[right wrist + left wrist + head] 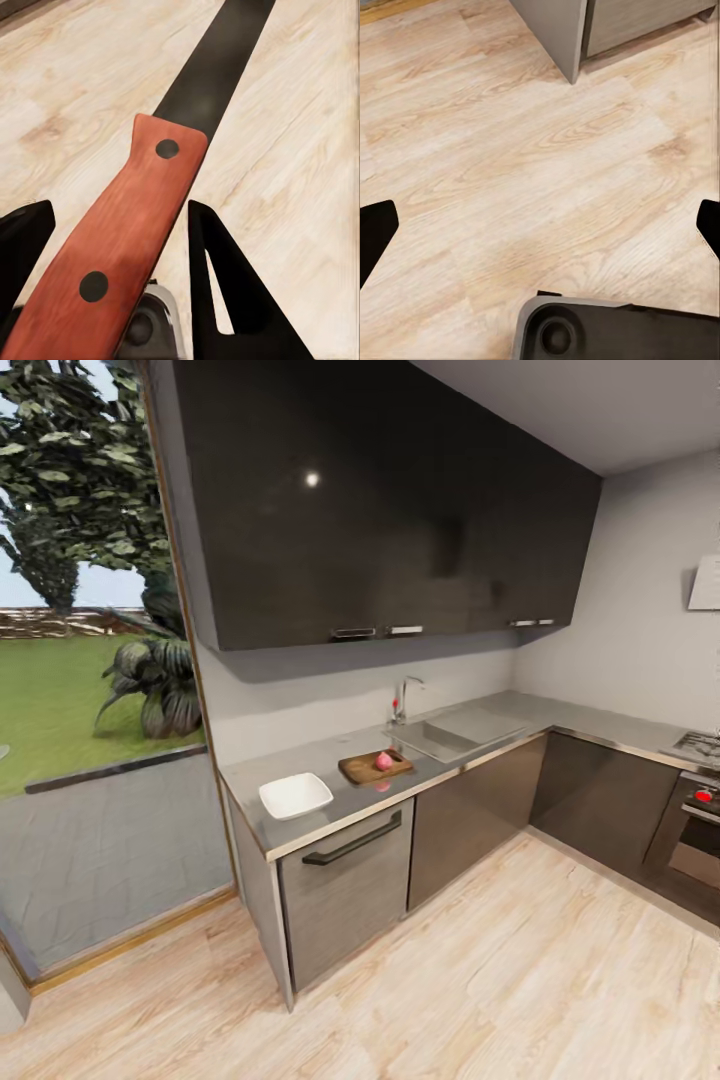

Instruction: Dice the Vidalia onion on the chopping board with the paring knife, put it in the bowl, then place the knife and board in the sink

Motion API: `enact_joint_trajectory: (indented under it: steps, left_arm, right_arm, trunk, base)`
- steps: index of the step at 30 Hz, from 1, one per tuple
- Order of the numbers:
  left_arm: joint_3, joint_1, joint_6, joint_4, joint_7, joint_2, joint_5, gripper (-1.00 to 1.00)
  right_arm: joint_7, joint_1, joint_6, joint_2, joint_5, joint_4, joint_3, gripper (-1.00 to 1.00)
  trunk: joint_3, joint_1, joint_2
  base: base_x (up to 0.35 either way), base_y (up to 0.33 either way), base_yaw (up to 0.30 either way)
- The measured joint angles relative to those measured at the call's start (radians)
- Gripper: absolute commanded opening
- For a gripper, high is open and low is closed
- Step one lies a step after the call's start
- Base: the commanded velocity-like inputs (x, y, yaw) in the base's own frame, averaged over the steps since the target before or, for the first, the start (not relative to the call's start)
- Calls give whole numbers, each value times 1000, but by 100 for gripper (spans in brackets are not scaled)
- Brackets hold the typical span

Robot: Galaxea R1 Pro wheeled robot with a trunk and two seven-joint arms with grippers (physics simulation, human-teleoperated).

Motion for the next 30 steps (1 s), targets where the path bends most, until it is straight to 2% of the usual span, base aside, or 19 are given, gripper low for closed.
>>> enact_joint_trajectory:
  steps: [30]
  left_arm:
    - [0, 0, 0, 3, 0, 0, 0, 100]
  right_arm:
    - [-1, 0, 0, 7, -1, 6, 0, -100]
  trunk:
    - [0, 0, 0]
  base:
    - [0, -322, 0]
